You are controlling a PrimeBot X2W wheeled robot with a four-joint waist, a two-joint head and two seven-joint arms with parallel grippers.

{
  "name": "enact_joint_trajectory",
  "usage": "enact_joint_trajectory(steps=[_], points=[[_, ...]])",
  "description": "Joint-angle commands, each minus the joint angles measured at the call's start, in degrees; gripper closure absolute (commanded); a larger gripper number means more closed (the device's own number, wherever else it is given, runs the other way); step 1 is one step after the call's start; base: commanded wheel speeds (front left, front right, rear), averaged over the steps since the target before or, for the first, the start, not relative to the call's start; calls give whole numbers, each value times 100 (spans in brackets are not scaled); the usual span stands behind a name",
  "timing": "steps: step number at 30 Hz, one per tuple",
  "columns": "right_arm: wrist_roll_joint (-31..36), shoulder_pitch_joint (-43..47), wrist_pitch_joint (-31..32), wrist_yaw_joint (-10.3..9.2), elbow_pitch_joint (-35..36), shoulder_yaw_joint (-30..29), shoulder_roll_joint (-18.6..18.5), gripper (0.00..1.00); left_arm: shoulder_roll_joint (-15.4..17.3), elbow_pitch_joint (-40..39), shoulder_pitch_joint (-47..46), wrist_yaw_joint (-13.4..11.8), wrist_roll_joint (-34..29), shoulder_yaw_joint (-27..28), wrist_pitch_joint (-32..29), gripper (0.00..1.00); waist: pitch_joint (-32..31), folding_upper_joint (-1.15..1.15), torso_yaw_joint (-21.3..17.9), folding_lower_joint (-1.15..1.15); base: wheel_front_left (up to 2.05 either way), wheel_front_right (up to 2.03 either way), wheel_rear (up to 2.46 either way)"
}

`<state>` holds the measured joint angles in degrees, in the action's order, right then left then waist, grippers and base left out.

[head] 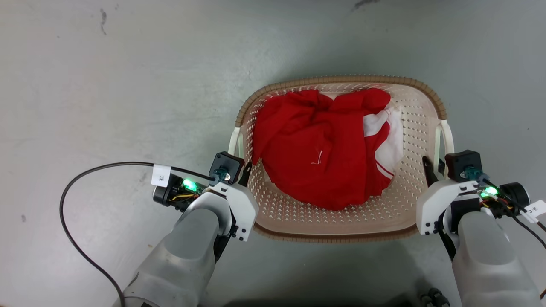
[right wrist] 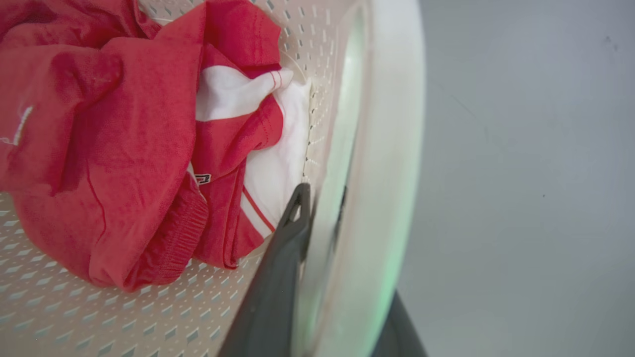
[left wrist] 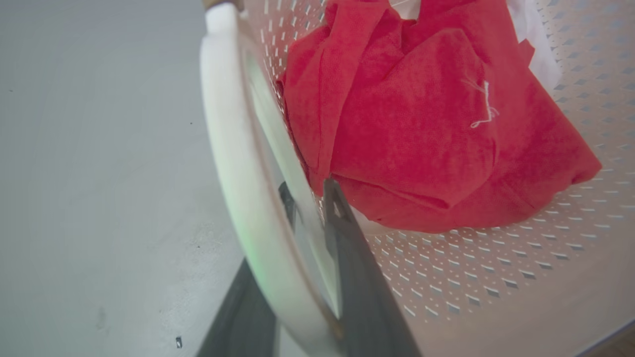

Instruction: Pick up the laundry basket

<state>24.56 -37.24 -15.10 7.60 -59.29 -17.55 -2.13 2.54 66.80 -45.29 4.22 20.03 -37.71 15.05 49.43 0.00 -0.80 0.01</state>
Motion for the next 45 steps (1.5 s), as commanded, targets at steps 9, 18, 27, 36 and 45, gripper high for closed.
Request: enact_joint_trajectory(steps=[9,18,27,36,45], points=[[110,208,-6,-19,-292,128,-135,100,57,145,242,71,212,-223,25,100,-717,0,52,-1,0,0,0],[-19,254,-11,-16,-797,468,-123,100,49,398,538,149,586,-465,-122,100,-1791,0,35,-1,0,0,0],[-497,313,-16,-13,-1194,1120,-102,100,42,565,659,205,909,-567,-485,100,-2683,0,44,-1,0,0,0],[-1117,291,215,-11,-1400,2069,-93,100,104,664,659,269,1047,-616,-1013,100,-3348,0,31,-1,0,0,0],[-2323,432,981,-3,-1363,3337,-80,100,224,679,700,315,1198,-728,-1564,100,-3972,0,-35,-1,0,0,0]])
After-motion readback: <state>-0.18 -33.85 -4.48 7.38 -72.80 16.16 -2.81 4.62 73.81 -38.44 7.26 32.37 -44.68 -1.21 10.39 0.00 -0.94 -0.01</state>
